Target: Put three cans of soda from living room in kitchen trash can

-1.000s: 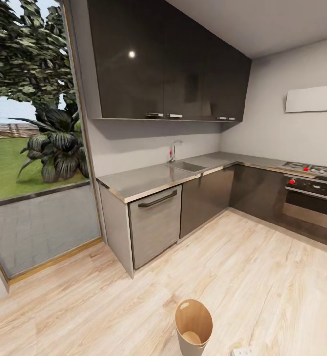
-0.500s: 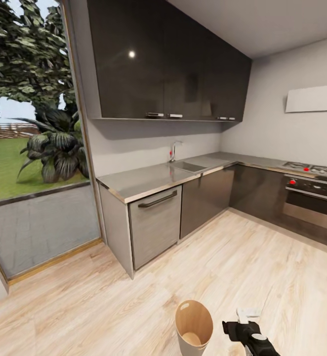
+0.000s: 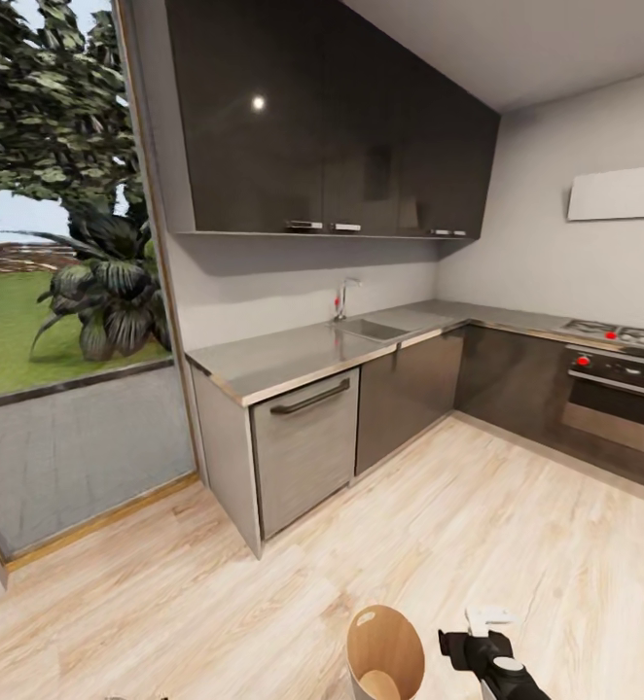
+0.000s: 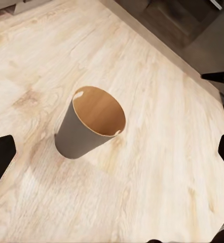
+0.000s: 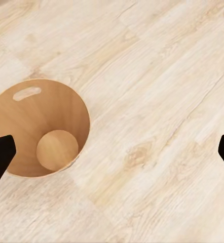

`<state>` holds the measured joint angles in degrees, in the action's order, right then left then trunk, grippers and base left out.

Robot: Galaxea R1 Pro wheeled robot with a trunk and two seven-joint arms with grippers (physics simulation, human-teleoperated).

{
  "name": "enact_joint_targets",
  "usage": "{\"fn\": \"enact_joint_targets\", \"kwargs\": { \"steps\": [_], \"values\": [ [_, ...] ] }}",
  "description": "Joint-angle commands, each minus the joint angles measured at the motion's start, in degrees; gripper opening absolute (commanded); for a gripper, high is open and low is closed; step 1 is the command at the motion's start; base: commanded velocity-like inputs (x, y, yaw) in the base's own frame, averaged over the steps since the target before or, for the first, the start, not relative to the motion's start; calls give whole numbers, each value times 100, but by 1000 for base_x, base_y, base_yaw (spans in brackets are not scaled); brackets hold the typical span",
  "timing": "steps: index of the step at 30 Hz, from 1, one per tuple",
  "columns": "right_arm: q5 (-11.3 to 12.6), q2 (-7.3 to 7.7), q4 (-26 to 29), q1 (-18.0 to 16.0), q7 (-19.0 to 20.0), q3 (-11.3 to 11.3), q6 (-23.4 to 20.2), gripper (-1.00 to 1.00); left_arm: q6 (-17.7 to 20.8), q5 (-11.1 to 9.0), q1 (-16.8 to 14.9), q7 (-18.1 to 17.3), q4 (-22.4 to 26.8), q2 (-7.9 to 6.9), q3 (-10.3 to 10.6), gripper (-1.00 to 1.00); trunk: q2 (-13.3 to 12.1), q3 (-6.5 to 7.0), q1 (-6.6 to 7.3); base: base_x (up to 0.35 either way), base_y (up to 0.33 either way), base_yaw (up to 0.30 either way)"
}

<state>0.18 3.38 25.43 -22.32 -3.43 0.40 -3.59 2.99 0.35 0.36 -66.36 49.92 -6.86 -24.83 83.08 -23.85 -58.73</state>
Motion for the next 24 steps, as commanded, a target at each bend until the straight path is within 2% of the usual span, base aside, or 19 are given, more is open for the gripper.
{"fn": "enact_joint_targets", "kwargs": {
  "steps": [1, 7, 16, 24],
  "values": [
    [0, -1, -4, 0, 0, -2, 3, 100, 0, 0, 2, 0, 5, -3, -1, 100, 0, 0, 0, 198, 38, 0],
    [-1, -11, -11, -1, 0, 4, 13, 100, 0, 0, 0, 1, 8, -7, -100, 100, 0, 0, 0, 136, 14, 0],
    [-1, -12, -12, -1, 0, 4, 16, 100, 0, 0, 0, 1, 9, -8, -117, 100, 0, 0, 0, 150, 41, 0],
    [-1, -13, -12, -1, 8, 4, 16, 100, 0, 0, 0, -8, 15, -8, -118, 100, 0, 0, 0, 23, 6, 0]
  ]
}}
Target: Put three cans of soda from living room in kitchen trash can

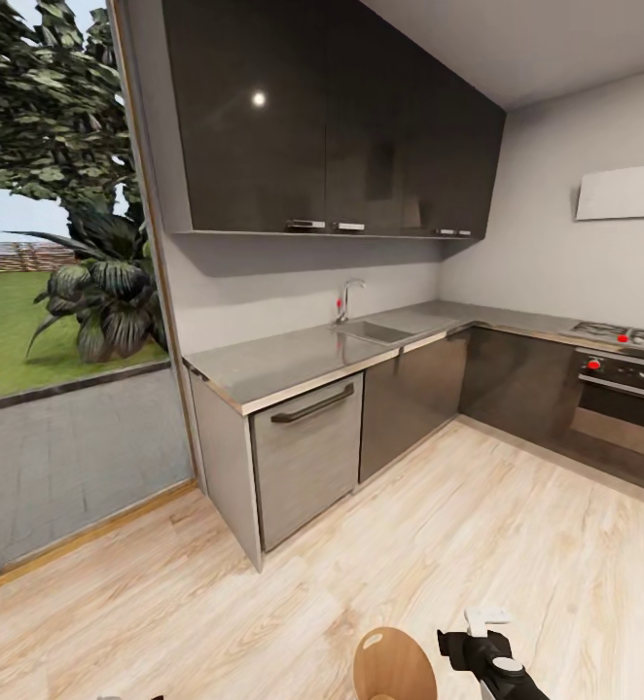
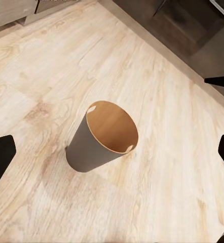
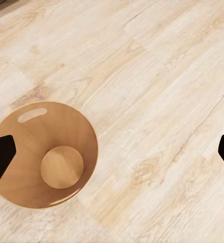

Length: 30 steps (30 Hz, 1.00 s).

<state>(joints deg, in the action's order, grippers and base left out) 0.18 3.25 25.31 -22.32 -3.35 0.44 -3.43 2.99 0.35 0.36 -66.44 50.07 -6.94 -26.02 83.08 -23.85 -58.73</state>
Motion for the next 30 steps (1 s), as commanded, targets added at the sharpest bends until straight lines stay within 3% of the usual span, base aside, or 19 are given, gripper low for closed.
{"fn": "enact_joint_targets", "kwargs": {
  "steps": [1, 30],
  "values": [
    [0, 0, 0, 0, 0, 0, 0, 100, 0, 0, 0, 0, 0, 0, 0, 100, 0, 0, 0, 1, 0, 0],
    [0, 0, 0, 0, 1, 0, 9, 100, 0, 0, 2, 0, 2, 0, 0, 100, 0, 0, 0, 32, 0, 0]
  ]
}}
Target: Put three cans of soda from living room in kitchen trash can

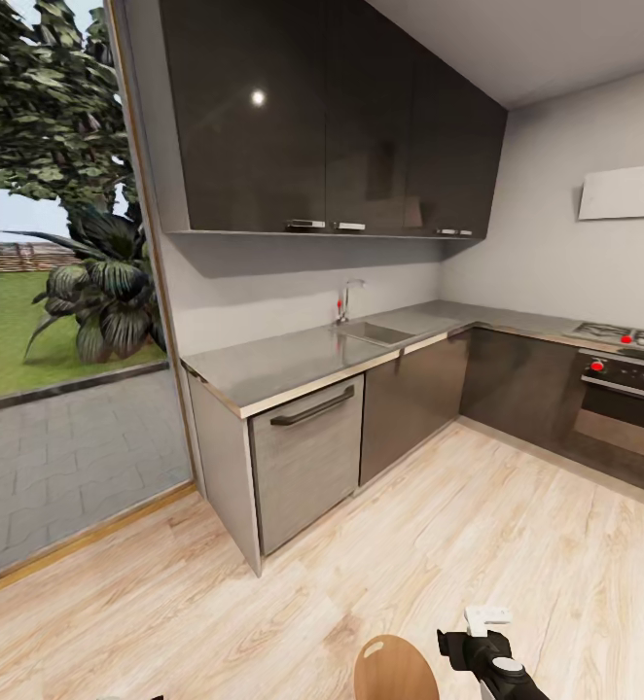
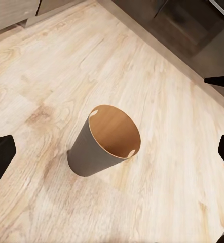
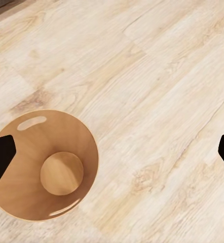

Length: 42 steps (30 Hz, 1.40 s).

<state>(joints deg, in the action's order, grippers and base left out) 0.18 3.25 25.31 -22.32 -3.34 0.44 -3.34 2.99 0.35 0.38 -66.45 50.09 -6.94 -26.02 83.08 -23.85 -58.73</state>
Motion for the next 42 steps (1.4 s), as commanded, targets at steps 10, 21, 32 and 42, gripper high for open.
{"fn": "enact_joint_targets", "kwargs": {
  "steps": [10, 21, 32, 42],
  "values": [
    [0, 0, 0, 0, 0, 0, 0, 100, 0, 0, 0, 0, 0, 0, -6, 100, 0, 0, 0, 0, 0, 0],
    [-1, 0, -2, 0, 0, 0, 5, 100, -1, 0, -1, 0, 1, 0, -5, 100, 0, 0, 0, 0, 0, 0],
    [-1, 0, -1, 0, 0, 0, 5, 100, 0, 0, 2, 0, 1, 0, -4, 100, 321, -155, -176, 0, 0, 0],
    [0, 0, -3, 0, 0, 0, 0, 100, 0, 0, -2, 0, 1, 0, -2, 100, 722, -409, -395, 0, 0, 0]
  ]
}}
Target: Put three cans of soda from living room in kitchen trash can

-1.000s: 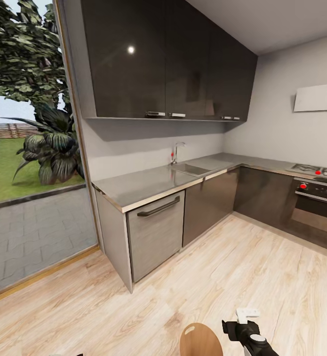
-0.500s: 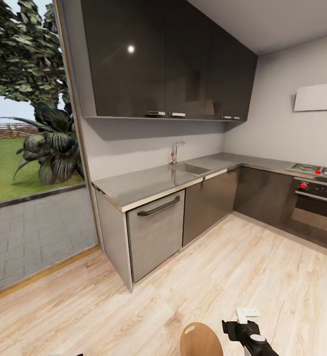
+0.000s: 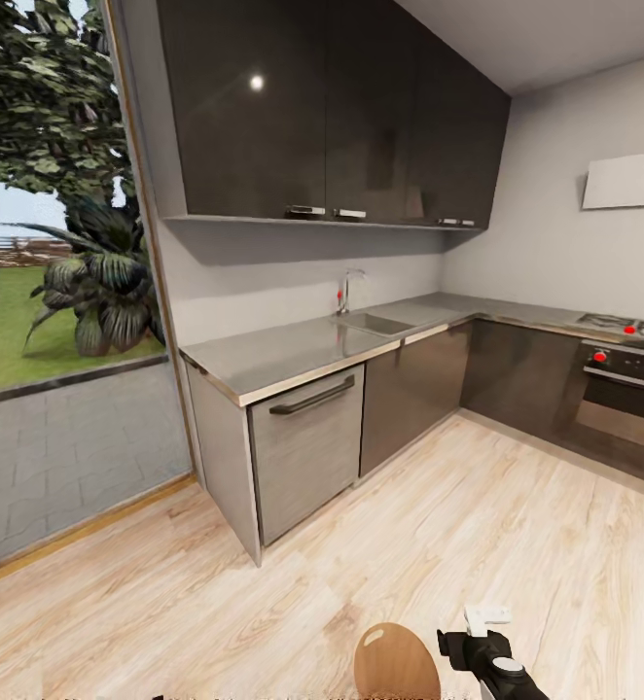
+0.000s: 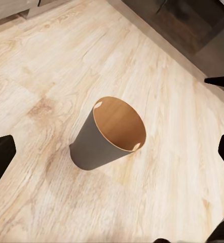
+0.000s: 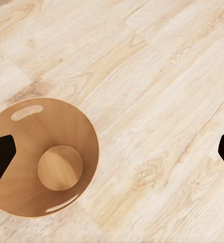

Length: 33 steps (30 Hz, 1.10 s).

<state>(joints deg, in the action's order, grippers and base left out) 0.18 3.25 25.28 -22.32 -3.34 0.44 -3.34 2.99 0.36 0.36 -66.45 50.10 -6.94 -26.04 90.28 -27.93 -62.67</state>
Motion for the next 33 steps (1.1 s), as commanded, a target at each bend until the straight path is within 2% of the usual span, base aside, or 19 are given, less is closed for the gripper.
{"fn": "enact_joint_targets", "kwargs": {
  "steps": [1, 10, 21, 33],
  "values": [
    [0, 0, 0, 0, 0, 0, 0, 100, 0, 0, 1, 0, -1, 0, -1, 100, 42, -28, -23, 0, 0, 0],
    [0, 0, 2, 0, 0, 0, 0, 100, -5, 0, 0, 0, -7, 0, 2, 100, 403, -272, -220, 0, 0, 0],
    [-1, 0, -1, 0, 0, 0, 2, 100, -8, 0, -1, -3, -9, 0, -5, 100, 403, -323, -220, 1, 0, 0],
    [-4, 0, -3, 0, 0, 0, 6, 100, -3, 0, -1, 0, -9, 2, 2, 100, 403, -326, -220, 87, 0, 0]
  ]
}}
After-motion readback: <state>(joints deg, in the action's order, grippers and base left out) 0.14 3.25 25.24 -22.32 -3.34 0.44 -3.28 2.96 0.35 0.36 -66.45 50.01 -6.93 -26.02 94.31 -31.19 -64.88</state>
